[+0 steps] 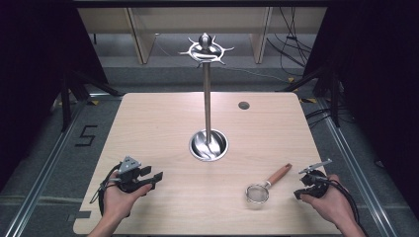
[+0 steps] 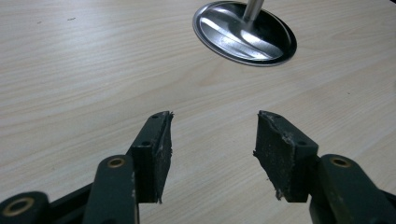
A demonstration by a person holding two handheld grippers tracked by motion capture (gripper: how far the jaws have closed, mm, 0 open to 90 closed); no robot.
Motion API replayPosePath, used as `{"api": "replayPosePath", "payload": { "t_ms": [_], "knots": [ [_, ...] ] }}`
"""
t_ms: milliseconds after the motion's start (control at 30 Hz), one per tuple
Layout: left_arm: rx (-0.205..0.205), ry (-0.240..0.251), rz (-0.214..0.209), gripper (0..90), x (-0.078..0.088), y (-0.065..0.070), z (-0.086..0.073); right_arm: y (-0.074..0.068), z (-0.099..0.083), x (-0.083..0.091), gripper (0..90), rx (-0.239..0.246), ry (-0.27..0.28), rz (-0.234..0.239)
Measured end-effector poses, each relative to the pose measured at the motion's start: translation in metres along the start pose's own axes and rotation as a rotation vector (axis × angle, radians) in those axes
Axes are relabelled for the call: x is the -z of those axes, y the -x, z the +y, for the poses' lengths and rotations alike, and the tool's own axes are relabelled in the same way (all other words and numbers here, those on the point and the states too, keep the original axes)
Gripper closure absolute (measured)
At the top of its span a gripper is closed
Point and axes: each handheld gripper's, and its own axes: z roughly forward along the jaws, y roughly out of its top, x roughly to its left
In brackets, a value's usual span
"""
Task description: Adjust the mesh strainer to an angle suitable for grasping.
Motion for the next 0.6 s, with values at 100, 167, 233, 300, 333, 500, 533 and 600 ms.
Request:
{"api": "replayPosePath", "payload": {
  "t_ms": [100,167,233,300,333,500,533,600],
  "knots": [
    [0.01,-0.007,0.003,44.2,-0.002,-0.003,0.0,0.001,0.005,-0.003,90.0,0.018,-0.015,-0.025],
    [0.004,-0.011,0.003,43.9,-0.001,-0.003,0.001,0.0,0.007,-0.004,90.0,0.019,-0.022,-0.034],
    [-0.004,-0.008,0.007,43.8,0.0,-0.003,0.001,0.002,0.012,-0.004,90.0,0.035,-0.05,-0.031],
    [0.002,-0.004,0.011,43.5,0.001,-0.003,0.001,0.005,0.02,-0.004,90.0,0.028,-0.045,-0.04],
    [-0.002,-0.007,0.011,43.5,0.001,-0.003,0.001,0.006,0.023,-0.004,90.0,0.02,-0.05,-0.04],
    [0.006,-0.008,0.013,43.5,0.003,-0.006,0.0,0.008,0.034,-0.005,90.0,-0.025,-0.099,-0.062],
    [0.01,-0.006,0.013,44.0,0.004,-0.006,0.0,0.01,0.038,-0.007,90.0,-0.009,-0.121,-0.066],
    [0.008,0.005,0.007,44.1,0.004,-0.005,0.001,0.011,0.041,-0.008,90.0,-0.007,-0.125,-0.067]
  ]
}}
